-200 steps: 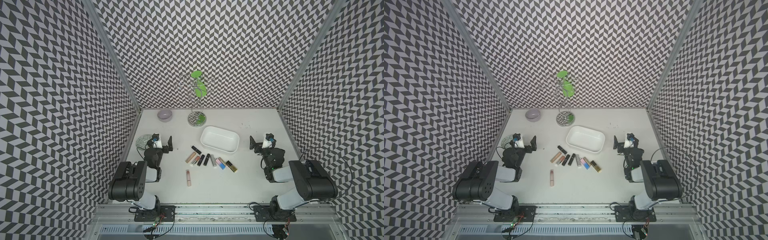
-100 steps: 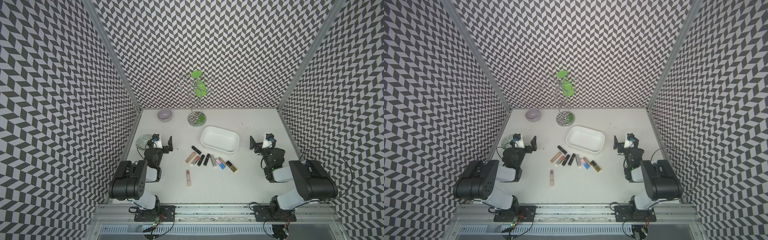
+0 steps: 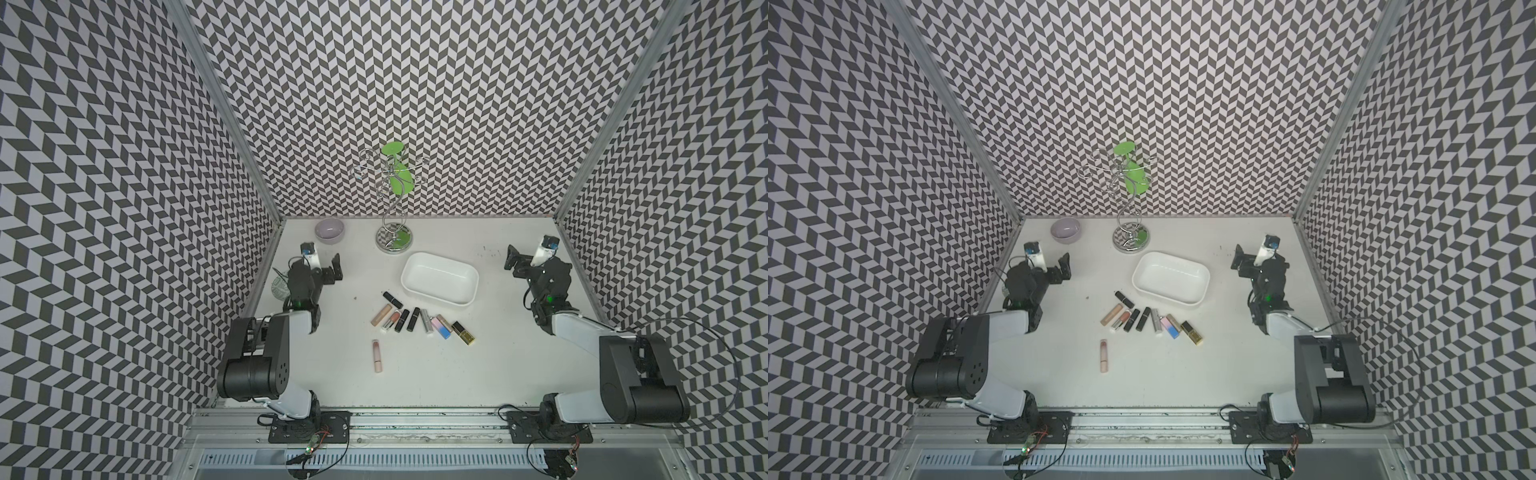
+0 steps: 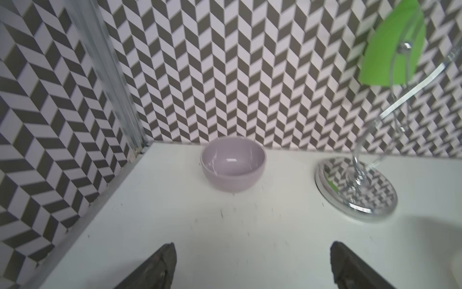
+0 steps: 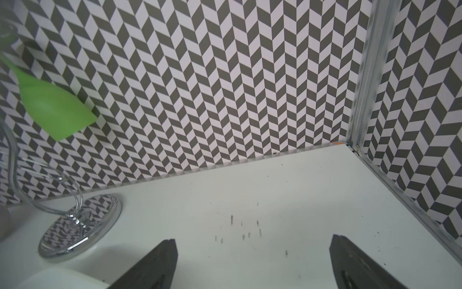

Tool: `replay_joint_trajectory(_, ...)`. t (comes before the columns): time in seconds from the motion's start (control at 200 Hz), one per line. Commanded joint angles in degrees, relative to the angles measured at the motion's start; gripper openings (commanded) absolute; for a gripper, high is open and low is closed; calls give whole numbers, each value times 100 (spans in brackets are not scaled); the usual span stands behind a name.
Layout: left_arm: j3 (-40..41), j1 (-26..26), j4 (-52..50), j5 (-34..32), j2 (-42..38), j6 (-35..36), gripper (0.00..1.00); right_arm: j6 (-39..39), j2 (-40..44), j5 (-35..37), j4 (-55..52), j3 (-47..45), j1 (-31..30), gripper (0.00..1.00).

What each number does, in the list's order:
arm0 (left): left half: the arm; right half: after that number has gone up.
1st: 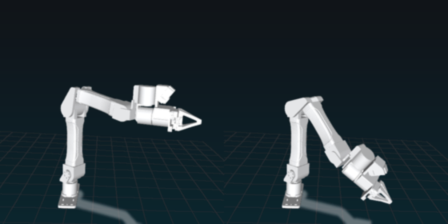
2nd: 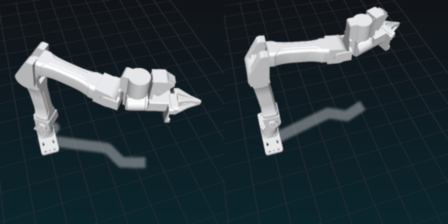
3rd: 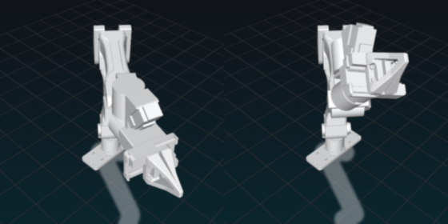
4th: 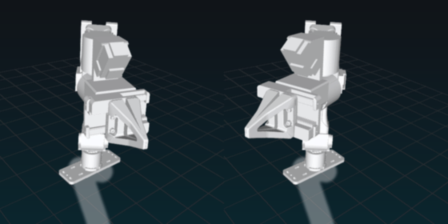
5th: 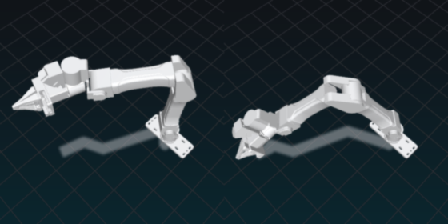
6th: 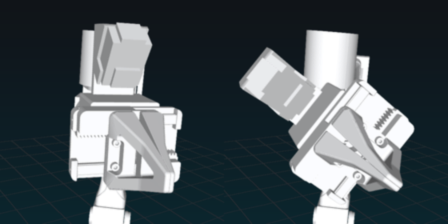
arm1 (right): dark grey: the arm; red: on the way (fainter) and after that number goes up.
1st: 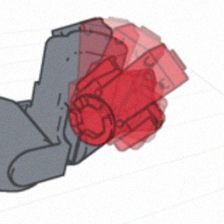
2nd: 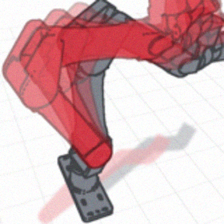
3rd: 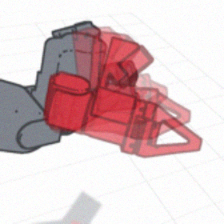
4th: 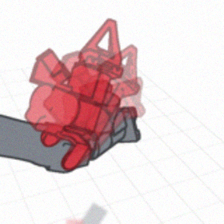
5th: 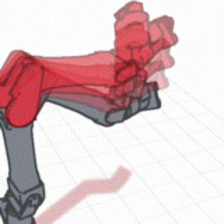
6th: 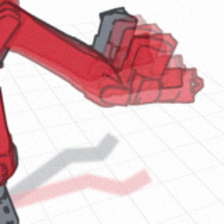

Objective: Put the lipstick into the storage box
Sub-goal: Move the storage box to the center of the board.

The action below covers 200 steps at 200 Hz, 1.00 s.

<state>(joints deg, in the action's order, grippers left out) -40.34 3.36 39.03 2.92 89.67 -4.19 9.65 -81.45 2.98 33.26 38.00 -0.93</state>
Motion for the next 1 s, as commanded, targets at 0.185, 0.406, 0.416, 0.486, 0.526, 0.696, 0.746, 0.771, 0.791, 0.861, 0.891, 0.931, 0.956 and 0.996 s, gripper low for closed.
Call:
replay_joint_trajectory(0.185,-1406,141,-3513,748,-596,-921,99,793,-183,-1472,-3686,1987,-113,99)
replay_joint_trajectory(0.406,-1030,-251,-3894,2435,-1391,-1600,99,623,-177,-1549,-5615,2828,-1101,99)
replay_joint_trajectory(0.416,-1011,-299,-3920,2464,-1428,-1626,99,601,-171,-1532,-5695,2840,-1153,99)
replay_joint_trajectory(0.486,-873,-635,-4027,2714,-1644,-1776,99,481,-125,-1466,-6176,2826,-1505,99)
replay_joint_trajectory(0.526,-790,-825,-4083,2849,-1777,-1805,99,414,-62,-1476,-6403,2767,-1648,99)
replay_joint_trajectory(0.696,-450,-1440,-4449,3033,-2222,-2079,99,392,369,-1736,-7033,2271,-1975,99)
replay_joint_trajectory(0.746,-339,-1526,-4506,3028,-2331,-2121,99,460,482,-1823,-7175,2133,-2045,99)
replay_joint_trajectory(0.771,-281,-1566,-4485,3050,-2371,-2165,99,499,536,-1872,-7212,2052,-2094,99)
replay_joint_trajectory(0.791,-223,-1582,-4479,3078,-2398,-2222,99,524,570,-1907,-7232,1984,-2135,99)
replay_joint_trajectory(0.861,-14,-1748,-4311,3161,-2482,-2506,99,613,661,-1977,-7247,1765,-2288,99)
replay_joint_trajectory(0.891,83,-1839,-4210,3162,-2523,-2627,99,642,682,-1956,-7241,1672,-2342,99)
replay_joint_trajectory(0.931,212,-1985,-4062,3120,-2600,-2780,99,678,709,-1942,-7195,1558,-2397,99)
replay_joint_trajectory(0.956,264,-2078,-3967,3075,-2649,-2857,99,693,699,-1955,-7161,1494,-2413,99)
replay_joint_trajectory(0.996,369,-2208,-3875,2999,-2718,-2939,99,754,692,-2014,-7096,1381,-2415,99)
